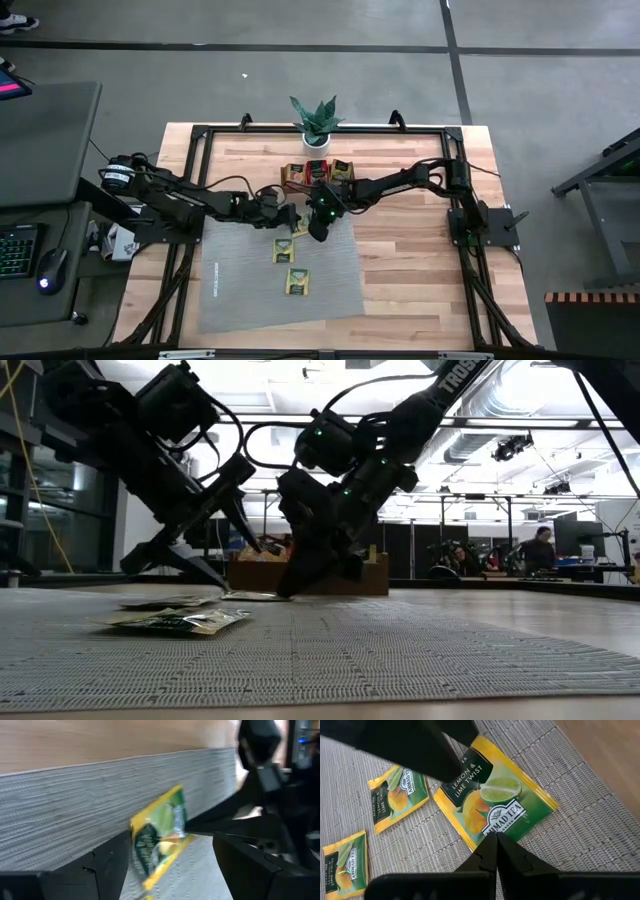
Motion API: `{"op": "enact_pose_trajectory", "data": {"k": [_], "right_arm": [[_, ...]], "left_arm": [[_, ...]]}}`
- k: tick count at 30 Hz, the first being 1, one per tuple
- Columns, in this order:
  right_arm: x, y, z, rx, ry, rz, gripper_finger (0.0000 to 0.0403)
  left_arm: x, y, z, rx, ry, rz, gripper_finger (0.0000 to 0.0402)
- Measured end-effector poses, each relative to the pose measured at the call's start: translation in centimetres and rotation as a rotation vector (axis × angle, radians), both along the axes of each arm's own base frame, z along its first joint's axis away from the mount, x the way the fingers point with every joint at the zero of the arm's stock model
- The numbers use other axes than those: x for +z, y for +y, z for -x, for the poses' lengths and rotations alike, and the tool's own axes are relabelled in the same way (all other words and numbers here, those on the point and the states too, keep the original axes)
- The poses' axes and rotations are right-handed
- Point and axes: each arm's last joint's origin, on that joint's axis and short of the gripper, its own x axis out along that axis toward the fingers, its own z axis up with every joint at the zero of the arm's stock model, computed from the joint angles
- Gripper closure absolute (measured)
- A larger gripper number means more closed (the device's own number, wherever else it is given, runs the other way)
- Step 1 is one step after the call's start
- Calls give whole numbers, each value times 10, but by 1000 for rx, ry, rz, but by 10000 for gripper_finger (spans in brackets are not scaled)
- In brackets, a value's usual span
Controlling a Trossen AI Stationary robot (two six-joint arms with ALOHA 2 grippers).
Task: Pick & Place Tea
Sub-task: Put the yellow tea bag into the right section of the wooden organizer
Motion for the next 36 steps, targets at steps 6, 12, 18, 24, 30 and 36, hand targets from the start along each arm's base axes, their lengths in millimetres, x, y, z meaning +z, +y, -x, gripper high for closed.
{"op": "enact_pose_trajectory", "data": {"k": [6, 12, 18, 24, 30, 36], "right_arm": [[0, 0, 0, -2, -4, 3, 403], [0, 0, -1, -5, -5, 2, 403], [0, 0, -1, -8, -13, 8, 403], [1, 0, -3, -24, -31, -3, 403], [1, 0, -4, -19, -38, -12, 403], [1, 1, -3, -17, -27, -16, 403]], "left_arm": [[-1, -1, 1, -13, 21, 2, 126], [-5, -1, 4, -12, 67, 0, 126], [-8, -2, 1, -34, 56, 17, 126], [-14, -2, -3, -46, 51, 26, 126], [-14, -2, -5, -37, 34, 13, 126], [-14, -2, -5, -38, 33, 14, 126]]}}
